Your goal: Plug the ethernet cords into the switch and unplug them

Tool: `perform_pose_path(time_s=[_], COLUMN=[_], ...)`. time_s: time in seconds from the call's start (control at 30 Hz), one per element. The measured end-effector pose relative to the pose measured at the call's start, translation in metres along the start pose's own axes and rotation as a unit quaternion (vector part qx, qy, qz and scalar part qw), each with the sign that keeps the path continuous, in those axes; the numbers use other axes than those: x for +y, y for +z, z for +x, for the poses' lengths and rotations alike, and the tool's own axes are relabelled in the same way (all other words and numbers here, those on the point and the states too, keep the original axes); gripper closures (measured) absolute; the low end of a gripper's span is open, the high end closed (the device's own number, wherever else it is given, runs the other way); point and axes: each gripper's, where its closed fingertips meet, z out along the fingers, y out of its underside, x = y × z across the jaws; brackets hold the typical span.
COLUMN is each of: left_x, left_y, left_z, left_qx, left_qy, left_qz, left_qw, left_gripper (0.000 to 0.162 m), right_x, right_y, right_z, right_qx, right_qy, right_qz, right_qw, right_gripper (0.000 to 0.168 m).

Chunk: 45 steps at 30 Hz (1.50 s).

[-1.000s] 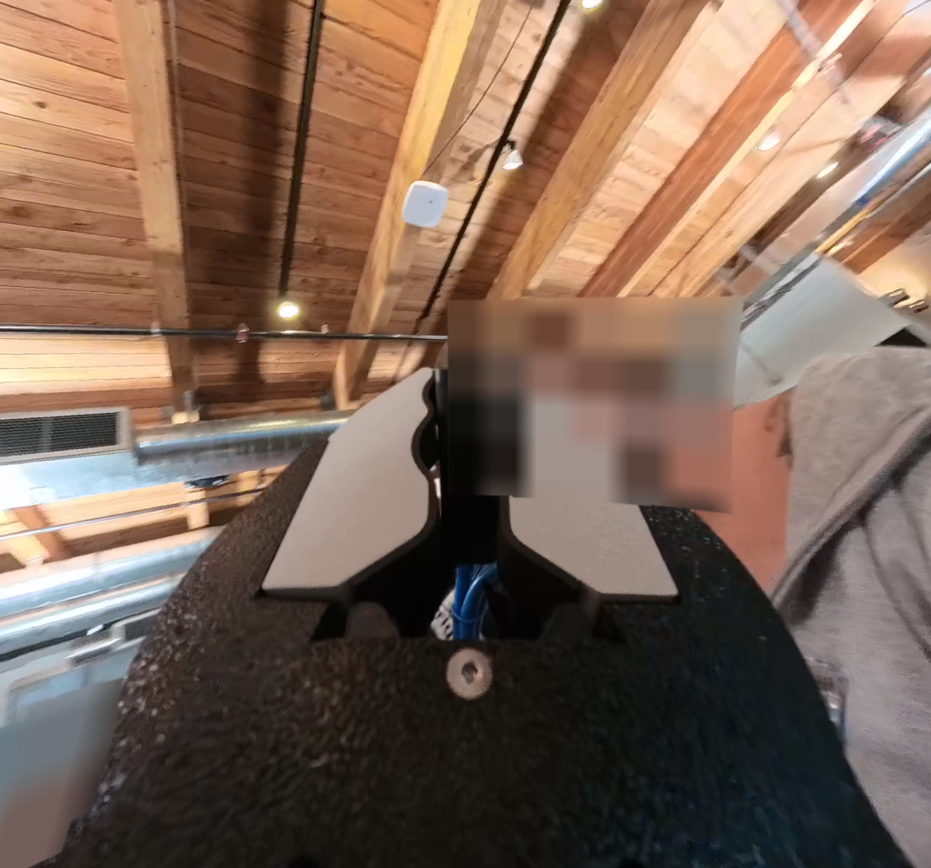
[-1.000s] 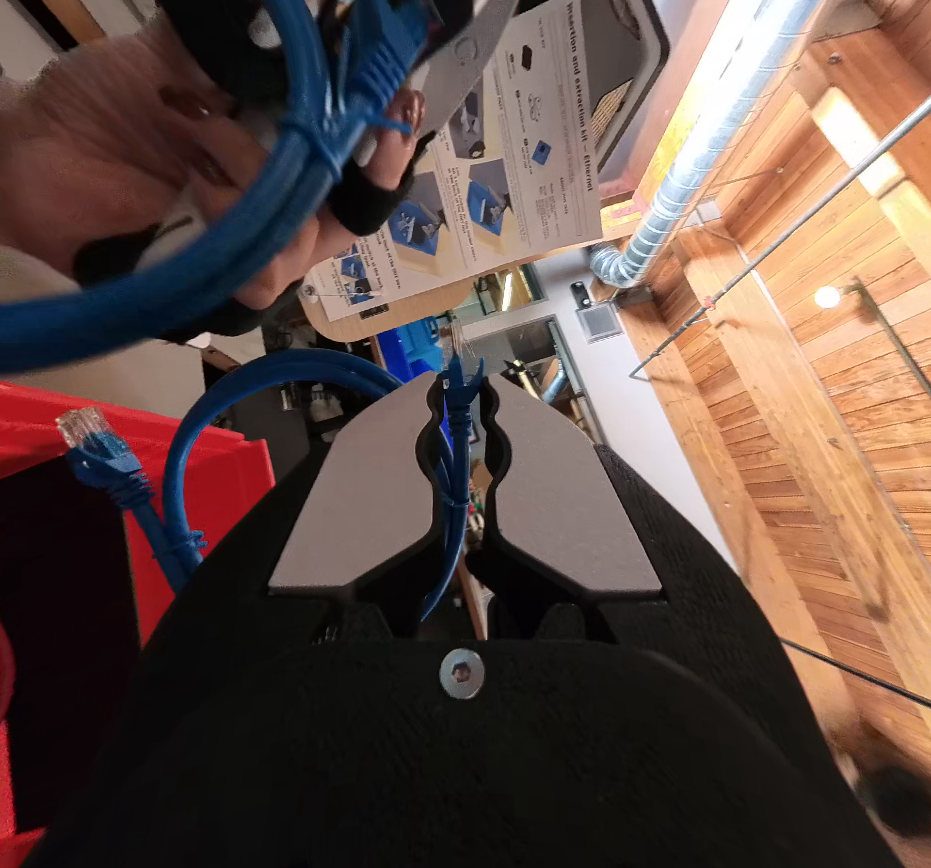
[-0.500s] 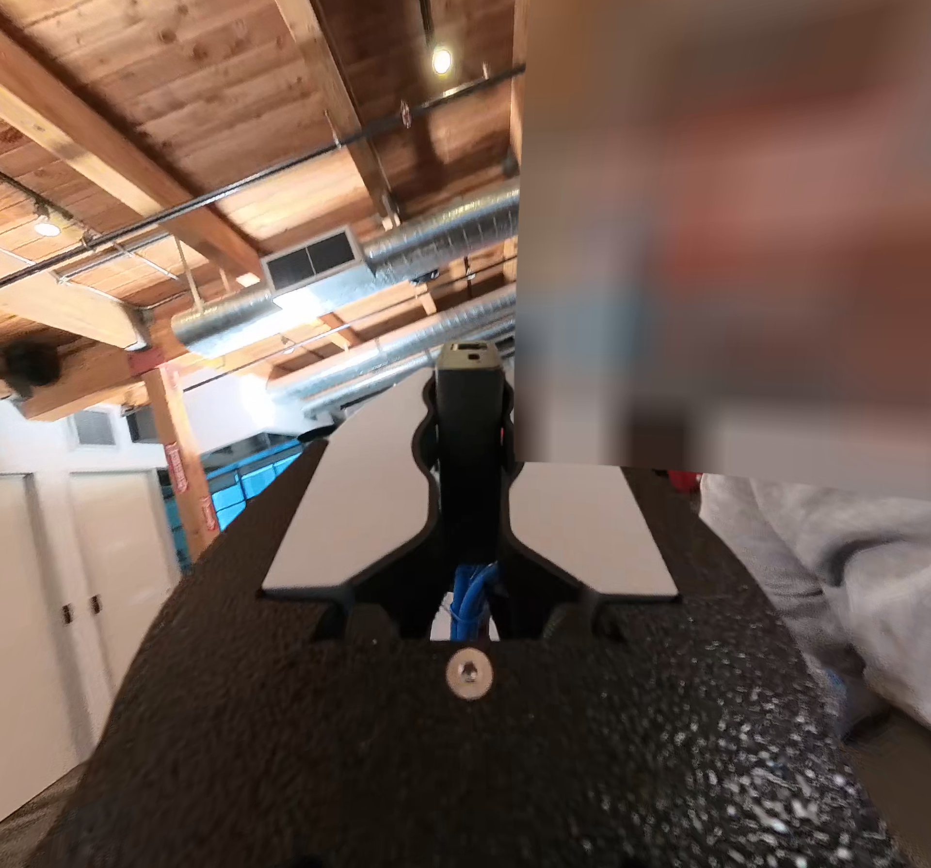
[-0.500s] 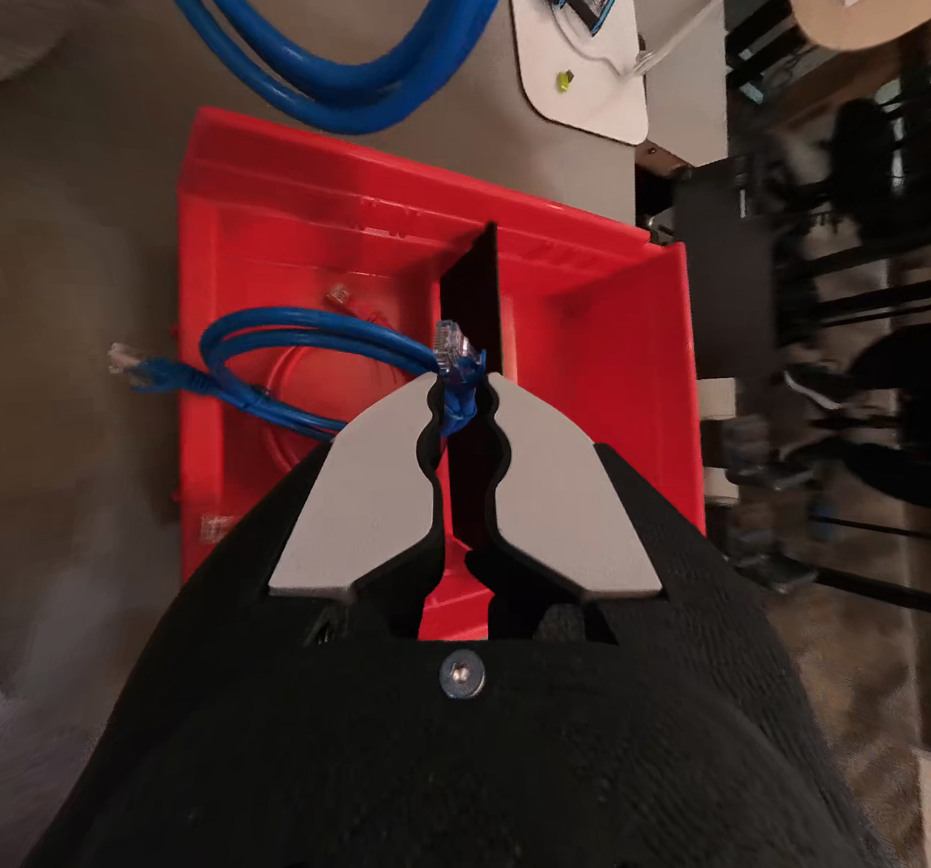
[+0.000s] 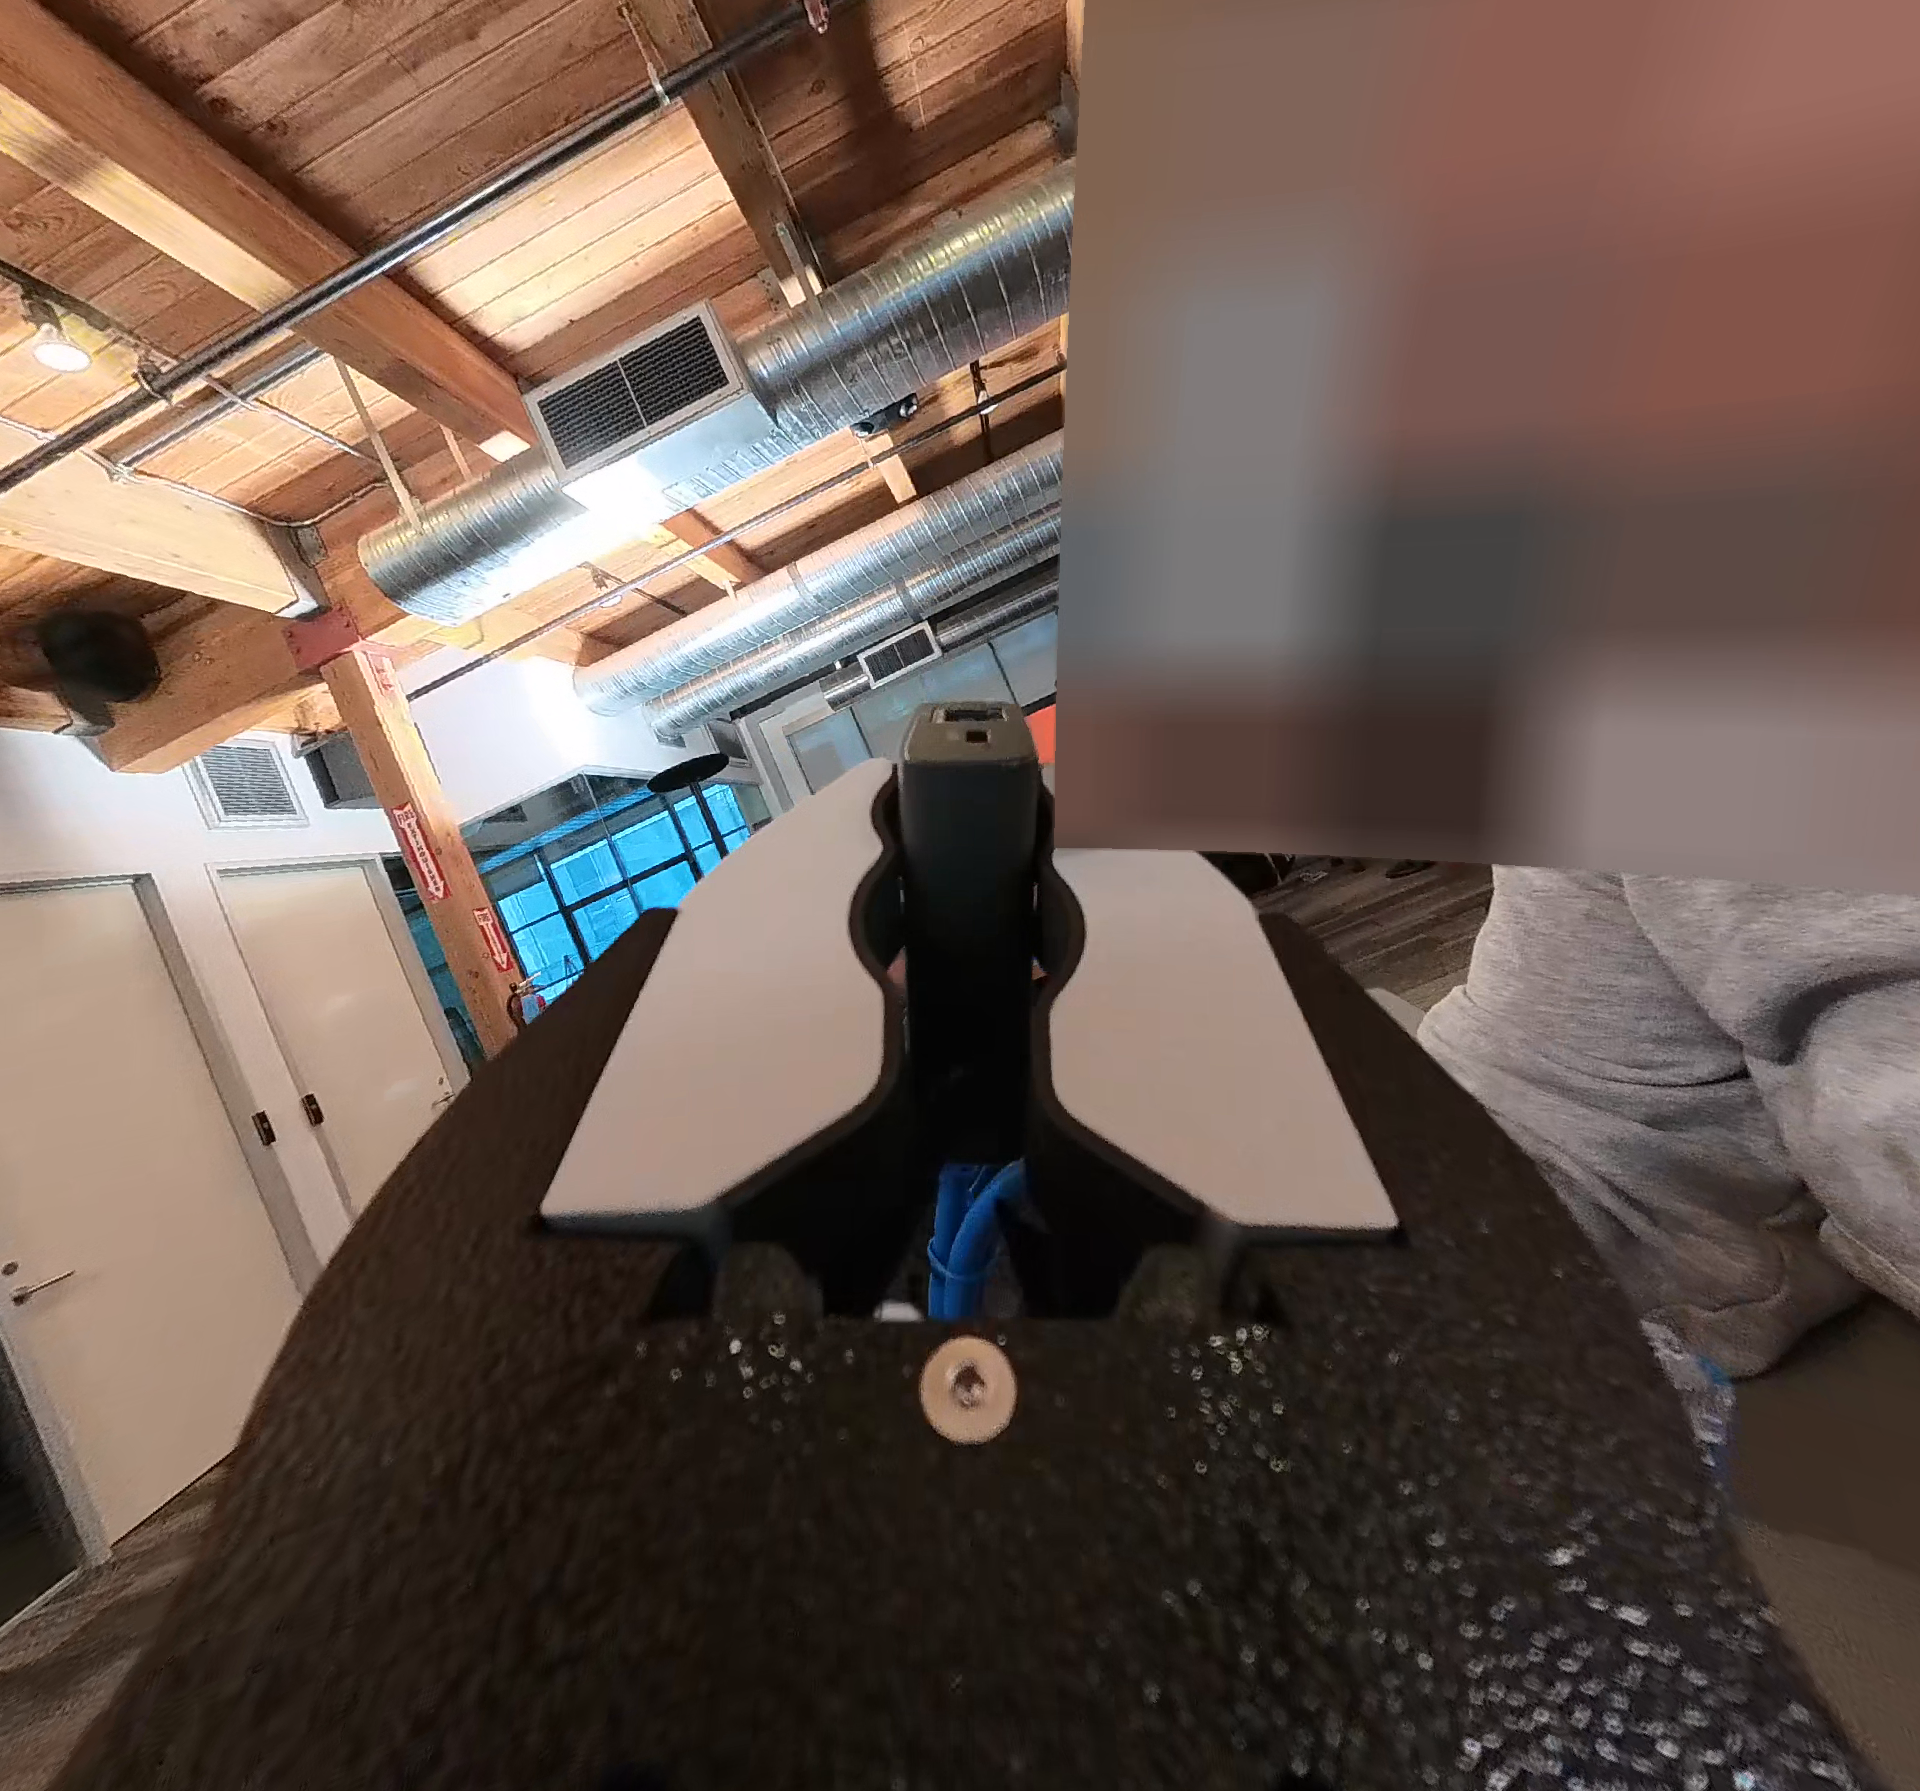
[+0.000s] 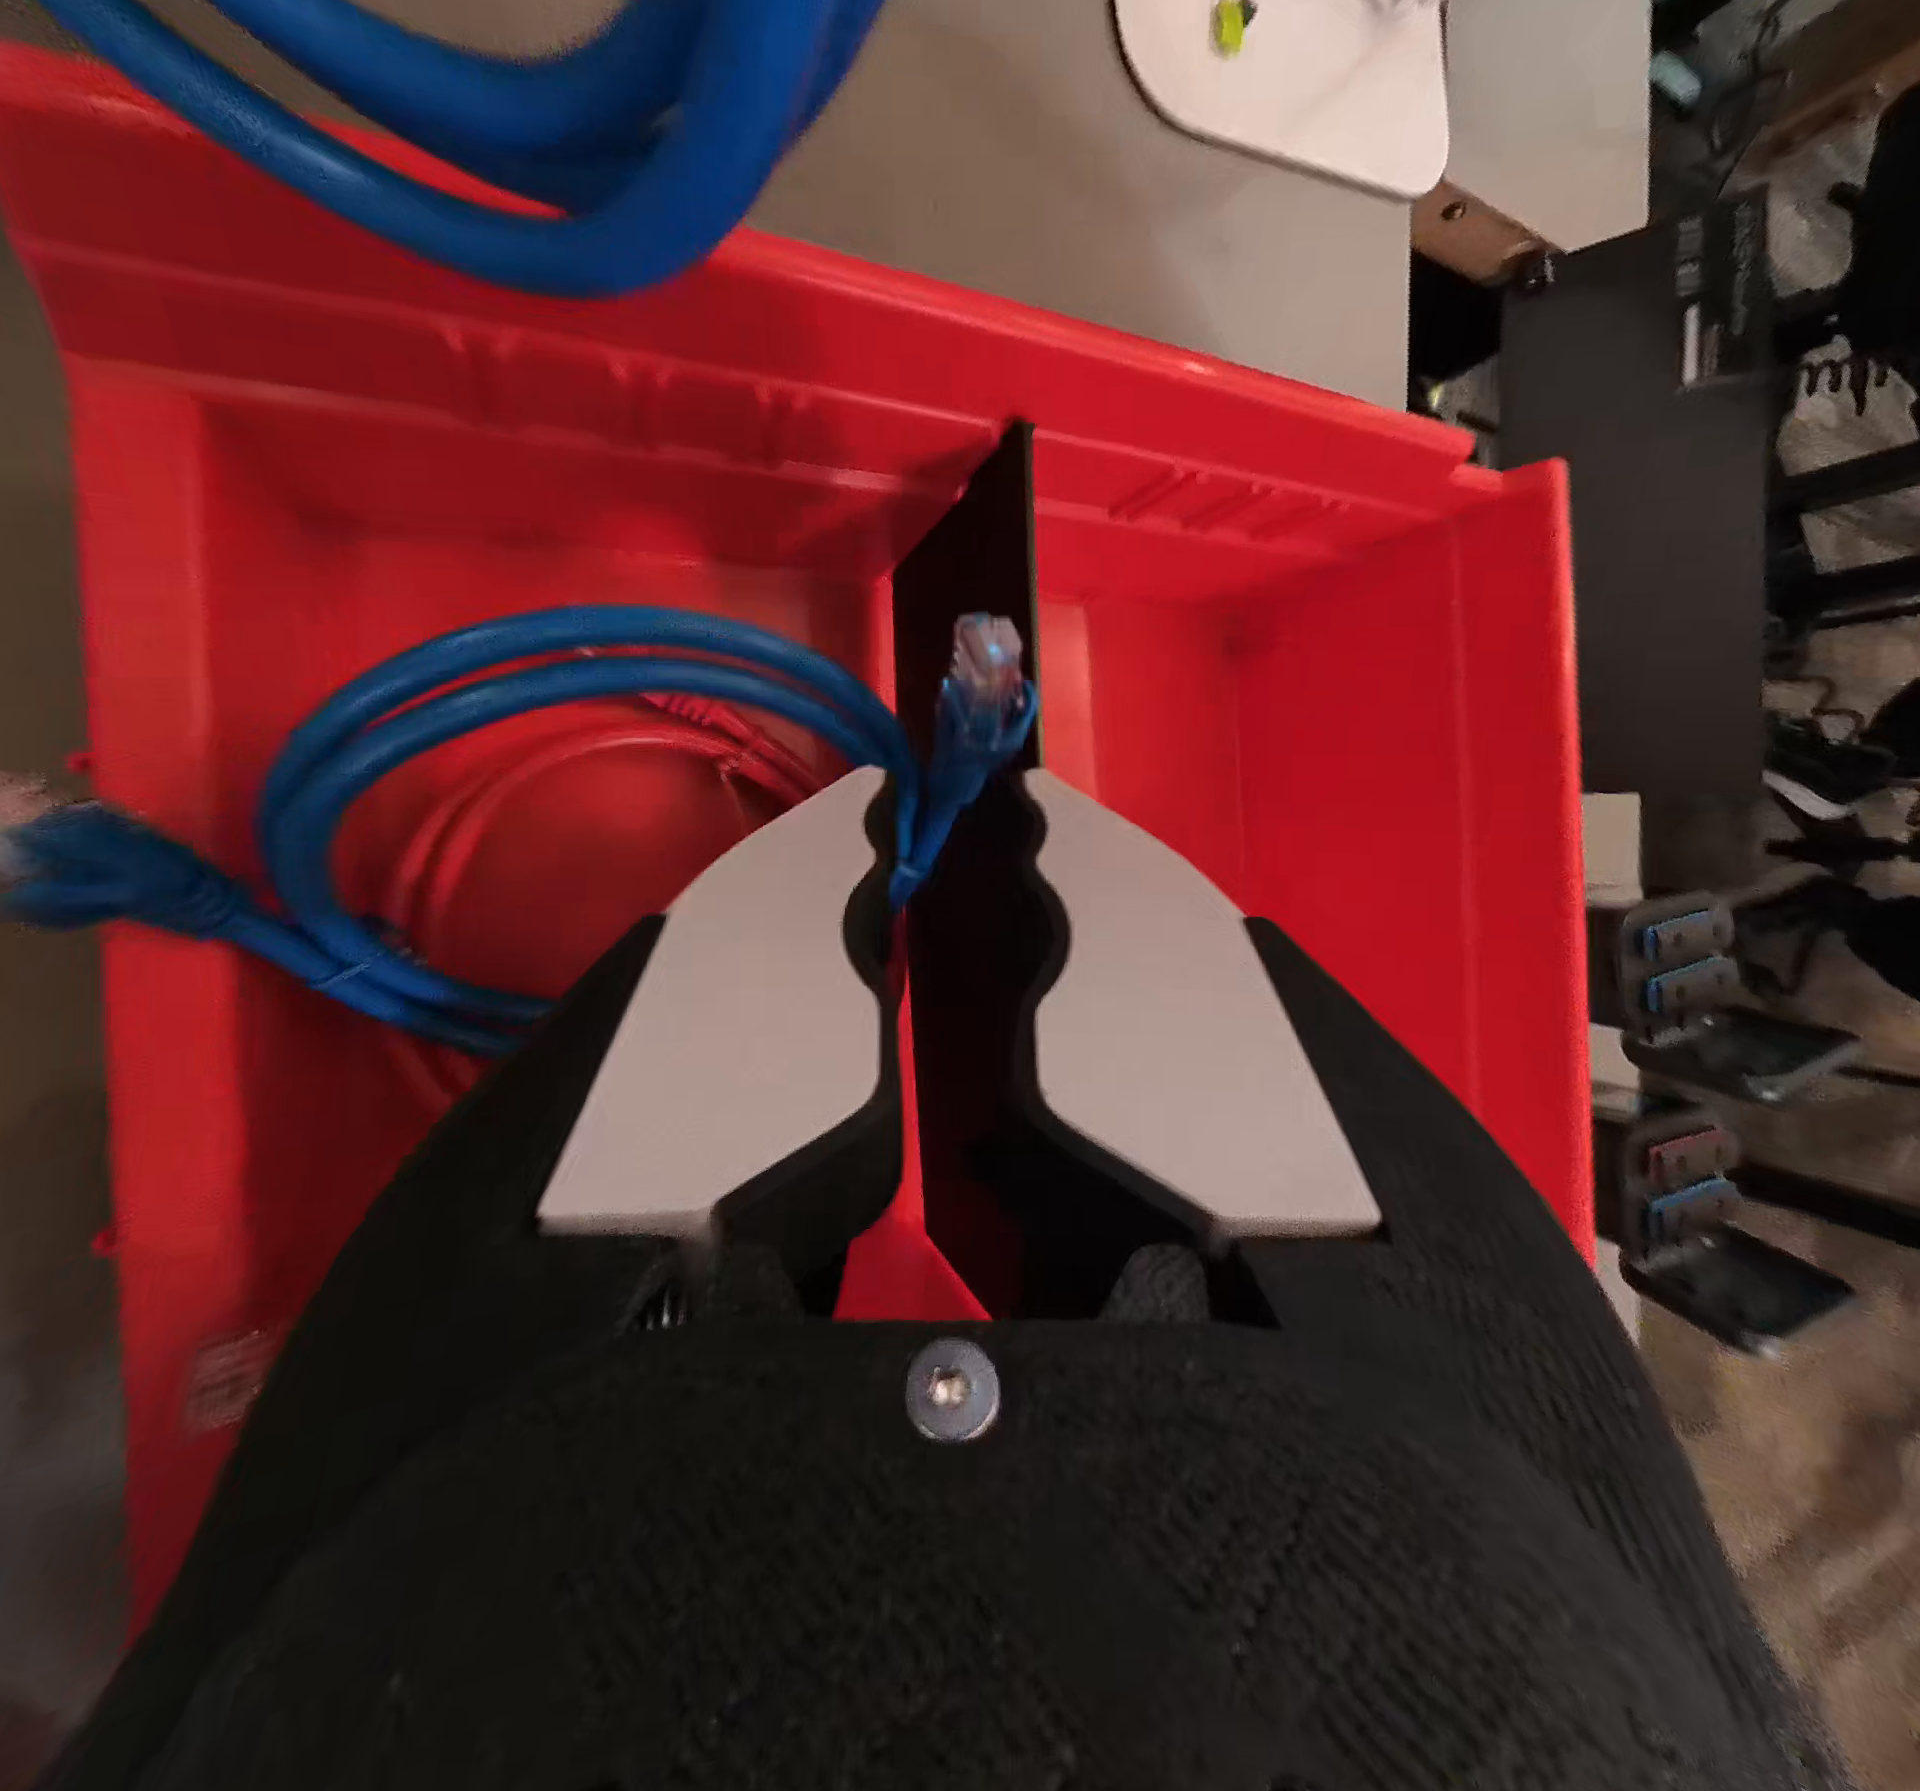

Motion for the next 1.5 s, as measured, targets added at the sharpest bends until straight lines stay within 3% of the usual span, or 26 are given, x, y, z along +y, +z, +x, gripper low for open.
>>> perform_pose_path(time_s=[0.13,0.27,0.33,0.57,0.63,0.73,0.8,0.93,1.03,1.13,1.2,1.33,1.4,1.5], left_x=[0.003,0.006,0.012,0.025,0.032,0.037,0.040,0.044,0.053,0.076,0.090,0.104,0.109,0.110], left_y=[-0.003,-0.001,0.002,0.011,0.015,0.021,0.018,0.009,0.003,-0.006,-0.010,-0.013,-0.011,-0.010], left_z=[-0.004,-0.003,-0.002,0.001,0.005,0.005,-0.006,-0.018,-0.023,-0.028,-0.032,-0.042,-0.042,-0.044], left_qx=[-0.012,-0.013,-0.009,0.004,0.013,0.010,-0.021,-0.078,-0.105,-0.111,-0.111,-0.110,-0.100,-0.100], left_qy=[0.006,0.002,0.000,-0.008,-0.008,-0.023,-0.020,0.080,0.181,0.284,0.350,0.465,0.500,0.515], left_qz=[-0.007,-0.009,-0.021,-0.043,-0.058,-0.066,-0.089,-0.172,-0.277,-0.409,-0.476,-0.551,-0.557,-0.562], left_qw=[1.000,1.000,1.000,0.999,0.998,0.998,0.996,0.979,0.938,0.860,0.799,0.684,0.656,0.639], left_gripper=[0.142,0.142,0.142,0.141,0.142,0.141,0.135,0.114,0.097,0.091,0.092,0.112,0.123,0.127], right_x=[-0.033,-0.101,-0.122,-0.140,-0.142,-0.138,-0.131,-0.108,-0.093,-0.086,-0.083,-0.080,-0.081,-0.079], right_y=[-0.041,-0.112,-0.132,-0.131,-0.132,-0.133,-0.133,-0.128,-0.126,-0.123,-0.119,-0.114,-0.113,-0.115], right_z=[0.015,0.013,0.016,-0.004,-0.004,-0.002,0.005,0.026,0.035,0.038,0.038,0.037,0.036,0.038], right_qx=[0.013,-0.008,-0.005,-0.007,0.003,0.017,0.057,0.174,0.247,0.291,0.312,0.339,0.344,0.353], right_qy=[0.044,0.071,0.090,0.043,0.038,0.022,0.015,-0.019,-0.058,-0.094,-0.118,-0.151,-0.157,-0.161], right_qz=[0.166,0.425,0.486,0.485,0.484,0.466,0.441,0.331,0.241,0.170,0.126,0.056,0.048,0.039], right_qw=[0.985,0.902,0.870,0.874,0.874,0.884,0.895,0.927,0.937,0.937,0.935,0.927,0.924,0.921], right_gripper=[0.133,0.132,0.132,0.134,0.149,0.150,0.150,0.149,0.149,0.150,0.149,0.149,0.149,0.149])
